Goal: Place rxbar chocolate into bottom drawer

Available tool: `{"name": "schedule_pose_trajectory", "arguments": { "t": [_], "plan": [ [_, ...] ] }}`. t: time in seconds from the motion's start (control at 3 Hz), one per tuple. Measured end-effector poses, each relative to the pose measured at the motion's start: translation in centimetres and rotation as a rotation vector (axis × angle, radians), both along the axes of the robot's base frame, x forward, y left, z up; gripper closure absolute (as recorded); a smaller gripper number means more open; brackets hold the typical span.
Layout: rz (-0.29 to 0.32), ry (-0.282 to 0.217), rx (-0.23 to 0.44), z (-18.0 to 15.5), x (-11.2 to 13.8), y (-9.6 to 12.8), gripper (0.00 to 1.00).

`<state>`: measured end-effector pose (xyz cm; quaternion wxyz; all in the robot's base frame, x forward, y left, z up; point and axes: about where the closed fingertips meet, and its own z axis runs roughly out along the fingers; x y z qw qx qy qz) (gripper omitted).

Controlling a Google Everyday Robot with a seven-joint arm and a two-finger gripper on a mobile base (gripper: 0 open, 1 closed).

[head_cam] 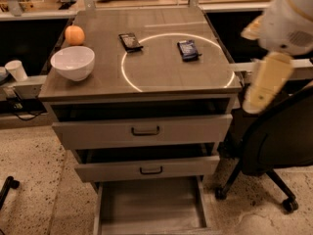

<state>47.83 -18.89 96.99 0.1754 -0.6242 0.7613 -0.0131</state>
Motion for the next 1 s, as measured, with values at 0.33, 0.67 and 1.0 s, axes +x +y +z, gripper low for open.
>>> {"name": "schedule_pose_trajectory", "arguments": {
  "t": [0.33, 0.67, 1.0],
  "plan": [
    [0.156, 0.006, 0.060, -0.8, 7.0, 5.1, 0.00],
    [0.297, 0.059, 0.128, -2.8, 13.1, 11.8, 0.00],
    [0.397, 0.050, 0.272, -3.3, 18.6, 18.9, 0.00]
  ]
}}
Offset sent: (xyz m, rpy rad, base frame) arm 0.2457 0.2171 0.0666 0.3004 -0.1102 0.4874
